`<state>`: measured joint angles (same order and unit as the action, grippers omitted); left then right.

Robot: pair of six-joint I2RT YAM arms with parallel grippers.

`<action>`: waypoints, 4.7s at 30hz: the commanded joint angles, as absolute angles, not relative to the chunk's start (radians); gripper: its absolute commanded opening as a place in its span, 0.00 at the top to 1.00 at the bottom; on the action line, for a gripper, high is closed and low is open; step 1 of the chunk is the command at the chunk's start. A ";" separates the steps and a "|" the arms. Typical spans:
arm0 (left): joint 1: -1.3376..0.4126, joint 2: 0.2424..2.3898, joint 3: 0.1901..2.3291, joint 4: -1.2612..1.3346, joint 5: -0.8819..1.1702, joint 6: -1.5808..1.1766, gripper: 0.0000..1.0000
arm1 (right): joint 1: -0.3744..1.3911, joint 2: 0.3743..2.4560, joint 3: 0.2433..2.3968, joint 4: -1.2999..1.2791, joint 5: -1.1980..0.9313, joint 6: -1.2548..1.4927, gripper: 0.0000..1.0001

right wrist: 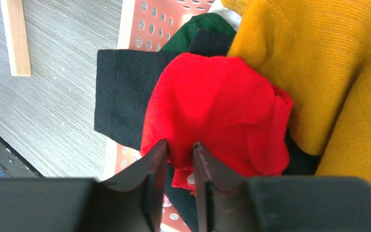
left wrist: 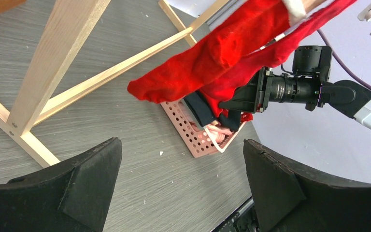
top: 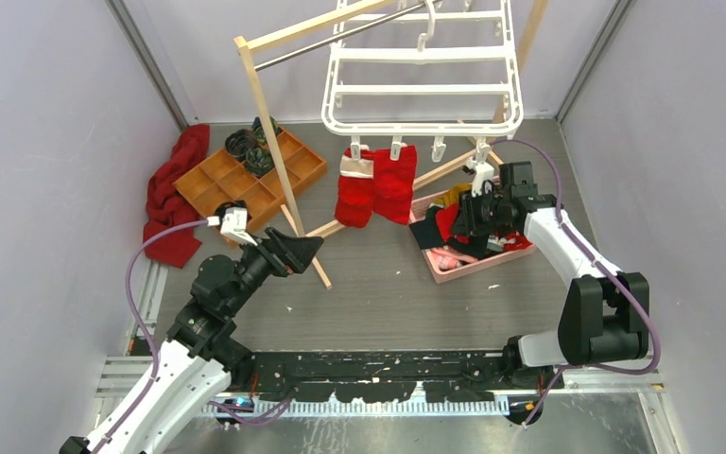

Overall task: Clip the socks to the hanger
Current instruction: Pick up the sock from the bin.

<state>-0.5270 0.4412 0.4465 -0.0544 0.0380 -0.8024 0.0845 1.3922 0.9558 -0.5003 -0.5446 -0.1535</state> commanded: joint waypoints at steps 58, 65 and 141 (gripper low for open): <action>-1.290 1.385 0.803 0.677 -0.286 0.028 0.11 | -0.047 0.613 0.869 -0.168 -1.011 0.584 0.97; -1.290 1.462 0.868 0.688 -0.316 0.011 0.22 | 0.025 0.639 0.852 -0.128 -0.951 0.601 0.97; -0.923 1.092 0.630 0.177 0.132 -2.116 0.94 | 0.813 0.644 0.623 -0.155 -0.419 -0.758 0.91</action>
<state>-0.9234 1.0893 0.6399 0.1226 0.1421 -2.0842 0.8082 0.6659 0.5594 -0.1410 -0.4160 -0.7670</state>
